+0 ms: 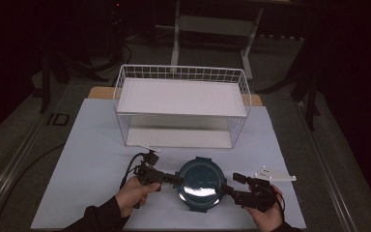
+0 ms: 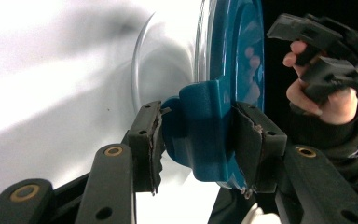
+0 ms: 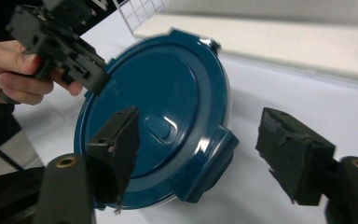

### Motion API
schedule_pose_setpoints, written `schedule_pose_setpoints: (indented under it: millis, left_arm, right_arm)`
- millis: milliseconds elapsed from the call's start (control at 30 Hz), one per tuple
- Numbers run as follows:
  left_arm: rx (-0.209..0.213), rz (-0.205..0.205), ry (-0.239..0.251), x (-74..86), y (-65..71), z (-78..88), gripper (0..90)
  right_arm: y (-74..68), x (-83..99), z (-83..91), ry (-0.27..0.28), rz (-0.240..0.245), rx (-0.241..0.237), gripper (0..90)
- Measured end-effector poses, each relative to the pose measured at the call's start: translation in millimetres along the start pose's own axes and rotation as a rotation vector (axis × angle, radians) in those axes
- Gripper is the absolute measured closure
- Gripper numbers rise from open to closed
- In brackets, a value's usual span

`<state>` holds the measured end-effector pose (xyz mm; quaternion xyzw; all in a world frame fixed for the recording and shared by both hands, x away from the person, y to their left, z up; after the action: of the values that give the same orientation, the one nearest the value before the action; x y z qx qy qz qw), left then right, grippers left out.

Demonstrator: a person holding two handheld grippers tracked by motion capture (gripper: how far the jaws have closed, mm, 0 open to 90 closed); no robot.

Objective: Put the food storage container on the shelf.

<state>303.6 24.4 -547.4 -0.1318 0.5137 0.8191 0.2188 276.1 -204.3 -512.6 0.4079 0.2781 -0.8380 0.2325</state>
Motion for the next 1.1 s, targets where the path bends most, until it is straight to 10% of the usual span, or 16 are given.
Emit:
schedule_pose_setpoints:
  millis: [600,1100]
  left_arm:
    - [0.013,-0.122,0.021,20.5,7.6,6.2,57.3]
    - [0.014,-0.137,0.04,25.3,8.2,6.7,57.4]
  right_arm:
    - [0.7,20.9,-9.2,-0.161,-0.27,-0.222,50.5]
    - [0.2,26.5,-12.7,-0.202,-0.277,-0.268,56.0]
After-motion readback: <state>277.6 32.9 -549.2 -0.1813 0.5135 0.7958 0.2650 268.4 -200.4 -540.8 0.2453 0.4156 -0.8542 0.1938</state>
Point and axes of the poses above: each handheld gripper's, and its own axes: z roughly backward along the jaws, x roughly out of its underside, y roughly to its right, the point moved 8 cm from there along -z, roughly forward along the jaws, and after that the axes turned 4 degrees about x, right-handed, at the moved point
